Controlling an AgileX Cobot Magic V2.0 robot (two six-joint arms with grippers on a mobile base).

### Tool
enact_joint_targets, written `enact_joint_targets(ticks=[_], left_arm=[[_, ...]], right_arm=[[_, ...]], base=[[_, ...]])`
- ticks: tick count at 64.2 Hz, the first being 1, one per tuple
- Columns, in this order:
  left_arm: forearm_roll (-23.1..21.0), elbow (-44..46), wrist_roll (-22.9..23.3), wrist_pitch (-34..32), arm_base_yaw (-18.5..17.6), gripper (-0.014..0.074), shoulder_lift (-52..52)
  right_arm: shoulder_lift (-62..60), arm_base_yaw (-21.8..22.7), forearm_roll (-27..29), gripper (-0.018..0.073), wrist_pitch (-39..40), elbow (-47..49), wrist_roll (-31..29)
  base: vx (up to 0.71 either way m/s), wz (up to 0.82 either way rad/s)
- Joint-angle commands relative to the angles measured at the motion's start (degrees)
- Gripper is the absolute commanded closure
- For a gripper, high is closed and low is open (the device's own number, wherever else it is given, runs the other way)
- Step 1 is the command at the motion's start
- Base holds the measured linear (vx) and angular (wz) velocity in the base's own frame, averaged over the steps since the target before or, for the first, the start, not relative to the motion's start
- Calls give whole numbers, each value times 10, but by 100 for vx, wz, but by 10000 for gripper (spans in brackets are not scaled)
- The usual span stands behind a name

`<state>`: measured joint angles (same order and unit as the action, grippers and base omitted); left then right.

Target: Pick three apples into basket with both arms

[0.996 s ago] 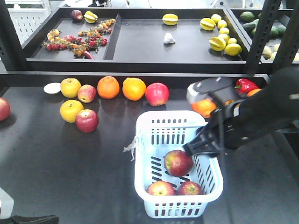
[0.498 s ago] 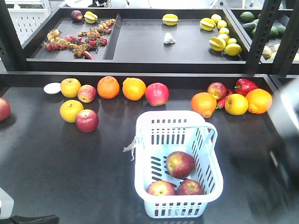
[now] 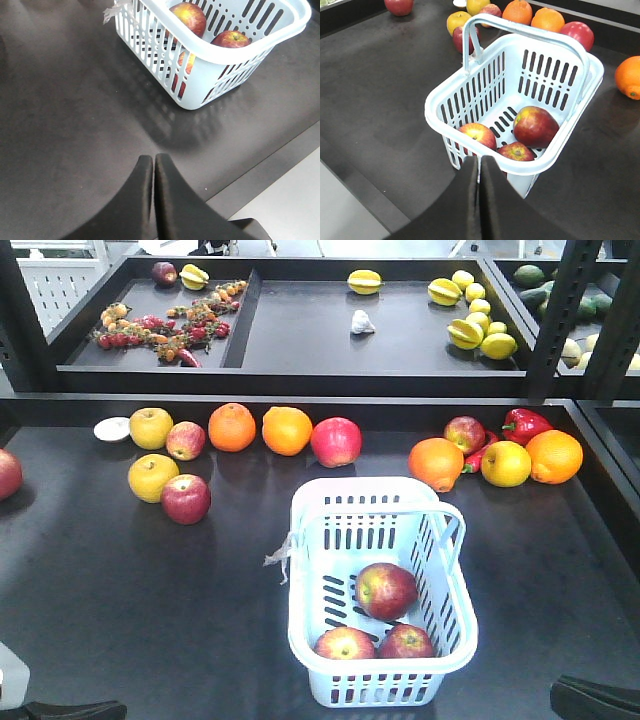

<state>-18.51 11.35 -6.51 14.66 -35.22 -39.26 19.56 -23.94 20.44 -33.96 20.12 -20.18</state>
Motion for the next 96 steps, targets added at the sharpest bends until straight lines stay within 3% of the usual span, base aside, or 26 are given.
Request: enact_joint_targets(ticks=[1, 48, 54, 65, 69, 75, 85, 96], left_arm=[[-8, 15, 5, -32, -2, 604, 1], [-7, 15, 14, -34, -2, 604, 1], [16, -4, 73, -42, -2, 604, 2], [143, -78, 281, -152, -2, 604, 2], [179, -103, 299, -206, -2, 604, 2], [204, -144, 266, -283, -2, 604, 2], [201, -139, 137, -271, -1, 604, 7], [111, -143, 1, -243, 8, 604, 104]], right_arm=[[4, 0, 11, 563, 42, 15, -7], [4, 0, 10, 563, 42, 15, -8], [4, 0, 10, 563, 42, 15, -8], [4, 0, 10, 563, 42, 15, -8], [4, 0, 10, 563, 42, 15, -8], [4, 0, 10, 563, 42, 15, -8], [4, 0, 10, 563, 42, 15, -9], [4, 0, 10, 563, 42, 15, -9]], base=[[0, 0], [0, 0], [0, 0], [0, 0], [0, 0], [0, 0], [0, 0], [0, 0]])
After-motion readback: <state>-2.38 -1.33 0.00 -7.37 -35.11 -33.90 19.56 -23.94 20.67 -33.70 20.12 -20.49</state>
